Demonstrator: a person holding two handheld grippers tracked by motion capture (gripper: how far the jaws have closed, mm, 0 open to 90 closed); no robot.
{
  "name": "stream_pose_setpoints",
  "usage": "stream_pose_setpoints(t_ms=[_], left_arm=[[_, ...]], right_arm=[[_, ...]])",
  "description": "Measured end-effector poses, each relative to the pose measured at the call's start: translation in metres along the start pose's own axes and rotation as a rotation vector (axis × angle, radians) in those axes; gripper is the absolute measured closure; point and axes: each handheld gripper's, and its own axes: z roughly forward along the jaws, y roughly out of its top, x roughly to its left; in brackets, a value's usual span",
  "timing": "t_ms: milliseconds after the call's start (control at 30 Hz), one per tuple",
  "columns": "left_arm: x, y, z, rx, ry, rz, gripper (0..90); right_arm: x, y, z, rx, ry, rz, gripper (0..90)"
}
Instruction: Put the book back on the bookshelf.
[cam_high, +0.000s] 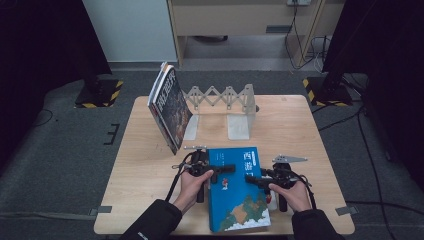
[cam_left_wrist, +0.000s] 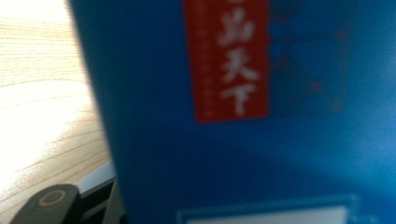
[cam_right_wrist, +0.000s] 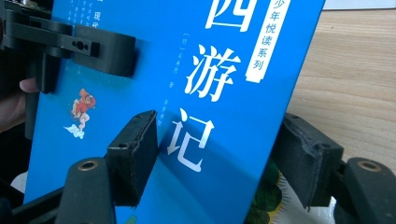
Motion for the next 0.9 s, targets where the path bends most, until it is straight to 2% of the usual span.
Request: stream_pose_setpoints(t_ms=[33,300,533,667,767,900], left_arm=[[-0.001,0.000,-0.001,-0.003,0.003,-0.006,55.4],[-0.011,0.004,-0.008,-0.004,0.010,0.034,59.8],[-0.027,0.017,-0.021,0.002,0.036,0.123,60.7],[-0.039,0.024,-0.029,-0.001,0.041,0.167,60.8],[-0.045,0.029,-0.037,-0.014,0.040,0.179,60.9],[-0.052,0.037,-0.052,-0.057,0.038,0.190,60.9]], right_arm=[[0.000,0.000,0.000,0.002,-0.002,-0.008,32.8],[0.000,0.000,-0.003,-0.028,0.018,-0.016,31.5],[0.000,0.003,-0.007,-0.072,0.048,-0.016,31.4],[-0.002,0.006,-0.013,-0.135,0.065,-0.001,30.7],[-0.005,0.007,-0.019,-0.170,0.053,0.007,29.5],[-0.011,0.007,-0.025,-0.203,0.028,0.018,28.8]])
